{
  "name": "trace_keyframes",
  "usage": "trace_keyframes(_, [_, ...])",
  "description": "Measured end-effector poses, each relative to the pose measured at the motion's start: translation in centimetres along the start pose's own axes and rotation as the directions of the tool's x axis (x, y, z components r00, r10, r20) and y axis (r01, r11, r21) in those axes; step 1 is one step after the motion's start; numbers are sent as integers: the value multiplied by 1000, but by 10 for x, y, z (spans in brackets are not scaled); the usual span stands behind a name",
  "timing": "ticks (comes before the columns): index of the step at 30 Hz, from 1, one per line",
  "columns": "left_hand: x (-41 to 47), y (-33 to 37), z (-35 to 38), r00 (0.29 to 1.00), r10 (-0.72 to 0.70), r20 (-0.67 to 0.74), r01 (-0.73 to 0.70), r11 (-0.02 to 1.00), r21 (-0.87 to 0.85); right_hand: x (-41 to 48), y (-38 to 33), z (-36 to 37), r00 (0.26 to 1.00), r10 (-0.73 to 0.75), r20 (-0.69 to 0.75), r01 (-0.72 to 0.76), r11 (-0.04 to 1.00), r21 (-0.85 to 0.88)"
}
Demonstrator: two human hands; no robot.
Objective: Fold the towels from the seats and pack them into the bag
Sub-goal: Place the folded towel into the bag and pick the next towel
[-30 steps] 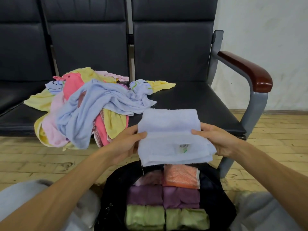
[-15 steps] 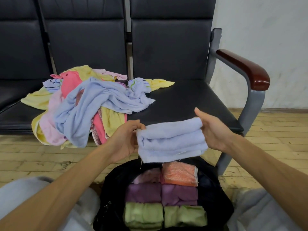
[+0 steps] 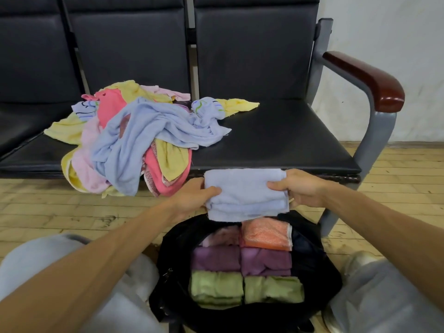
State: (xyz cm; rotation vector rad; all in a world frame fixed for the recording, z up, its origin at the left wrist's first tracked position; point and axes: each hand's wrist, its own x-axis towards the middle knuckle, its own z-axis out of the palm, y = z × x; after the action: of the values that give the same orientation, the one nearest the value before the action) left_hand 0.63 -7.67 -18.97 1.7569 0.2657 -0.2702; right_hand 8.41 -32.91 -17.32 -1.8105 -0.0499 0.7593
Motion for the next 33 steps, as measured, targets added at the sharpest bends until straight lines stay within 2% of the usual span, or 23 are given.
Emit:
trace_keyframes(2, [9,-14,2,999,-48,-15,48,999,17,10,9,7,999,36,-5,-36,998,42])
trace_keyframes(6, [33,-59,17,986,-166,-31,164,985,-51,52,57,25,978,174,-112,-166,983,74])
trace_keyframes(9, [53,-111,33,947,-318,-40,316,948,-34,80,103,36,937,349,-4,-347,933,93])
trace_keyframes(12, [71,-170,42,884,-468,-4,468,883,27,95,139,46,938,334,89,-345,926,153])
trace_keyframes(14, [80,-204,50,832,-555,14,554,831,41,104,163,58,929,368,33,-369,916,159])
trace_keyframes(16, [87,-229,54,802,-596,-28,597,802,16,113,185,70,908,406,-101,-401,914,70])
trace_keyframes(18, [94,-244,52,798,-599,-69,599,800,-13,123,201,80,920,353,-169,-361,932,-21])
trace_keyframes(22, [107,-243,34,840,-498,-215,499,865,-55,144,202,101,926,288,-243,-299,954,-9])
trace_keyframes(27, [119,-221,9,879,-307,-364,347,937,47,174,186,120,952,249,-178,-237,968,86])
trace_keyframes(33, [146,-219,-8,858,-236,-456,323,939,121,212,176,125,937,171,-304,-169,985,34])
